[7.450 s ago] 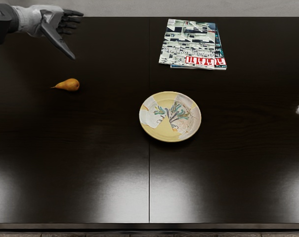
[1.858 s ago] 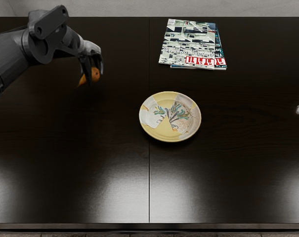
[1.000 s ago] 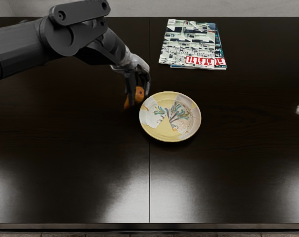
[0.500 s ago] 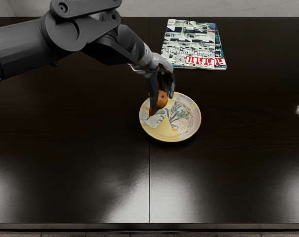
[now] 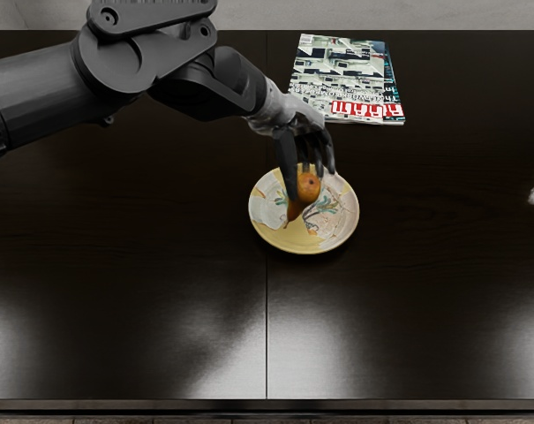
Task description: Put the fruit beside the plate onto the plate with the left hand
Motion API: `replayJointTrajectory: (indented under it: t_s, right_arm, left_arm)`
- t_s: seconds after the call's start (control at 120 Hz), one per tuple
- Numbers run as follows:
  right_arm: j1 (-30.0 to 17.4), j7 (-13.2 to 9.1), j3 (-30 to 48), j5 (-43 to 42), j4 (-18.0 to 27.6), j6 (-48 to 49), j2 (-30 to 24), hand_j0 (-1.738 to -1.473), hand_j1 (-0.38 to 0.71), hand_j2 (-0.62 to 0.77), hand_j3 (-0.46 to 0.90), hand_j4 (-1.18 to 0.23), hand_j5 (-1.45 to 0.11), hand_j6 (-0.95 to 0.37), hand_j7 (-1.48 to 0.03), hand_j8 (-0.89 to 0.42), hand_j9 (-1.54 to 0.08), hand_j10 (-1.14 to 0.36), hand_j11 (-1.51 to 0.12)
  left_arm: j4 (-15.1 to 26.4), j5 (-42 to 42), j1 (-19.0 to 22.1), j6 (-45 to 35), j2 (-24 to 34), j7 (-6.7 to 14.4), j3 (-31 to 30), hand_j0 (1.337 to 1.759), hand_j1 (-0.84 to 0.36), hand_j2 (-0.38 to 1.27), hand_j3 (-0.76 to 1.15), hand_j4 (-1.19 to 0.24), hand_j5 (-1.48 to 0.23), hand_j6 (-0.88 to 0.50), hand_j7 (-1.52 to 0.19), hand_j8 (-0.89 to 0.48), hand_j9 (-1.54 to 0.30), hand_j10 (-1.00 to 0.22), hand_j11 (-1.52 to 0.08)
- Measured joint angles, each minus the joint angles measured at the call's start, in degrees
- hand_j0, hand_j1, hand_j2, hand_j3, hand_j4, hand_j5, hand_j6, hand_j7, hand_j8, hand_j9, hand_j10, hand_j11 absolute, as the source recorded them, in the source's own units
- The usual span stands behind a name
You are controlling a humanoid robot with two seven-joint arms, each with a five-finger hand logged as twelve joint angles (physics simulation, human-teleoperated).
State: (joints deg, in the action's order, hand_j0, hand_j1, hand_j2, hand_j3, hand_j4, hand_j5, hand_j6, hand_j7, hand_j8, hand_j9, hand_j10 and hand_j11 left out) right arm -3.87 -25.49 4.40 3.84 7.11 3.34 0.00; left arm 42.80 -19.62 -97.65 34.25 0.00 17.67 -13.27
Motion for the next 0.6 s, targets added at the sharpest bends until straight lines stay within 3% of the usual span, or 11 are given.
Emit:
replayJointTrajectory:
  t_s: [0.292, 0.6]
  right_arm:
    - [0.00, 0.01, 0.00, 0.02, 0.01, 0.00, 0.00, -1.658, -0.35, 0.00, 0.00, 0.00, 0.00, 0.00, 0.00, 0.00, 0.00, 0.00, 0.00]
    - [0.01, 0.00, 0.00, 0.01, 0.01, 0.00, 0.00, -1.658, -0.35, 0.00, 0.00, 0.00, 0.00, 0.00, 0.00, 0.00, 0.00, 0.00, 0.00]
  left_arm:
    - [0.00, 1.26, 2.77, -1.55, 0.00, -0.09, 3.00, 1.658, 0.16, 0.05, 0.00, -0.16, -0.22, -0.15, -0.22, -0.15, -0.22, -0.17, -0.22]
    - [0.14, 4.77, 7.66, 0.63, 0.00, -0.46, 13.38, 1.658, 0.29, 0.02, 0.00, -0.06, -0.07, -0.05, -0.07, -0.05, -0.07, -0.06, -0.07]
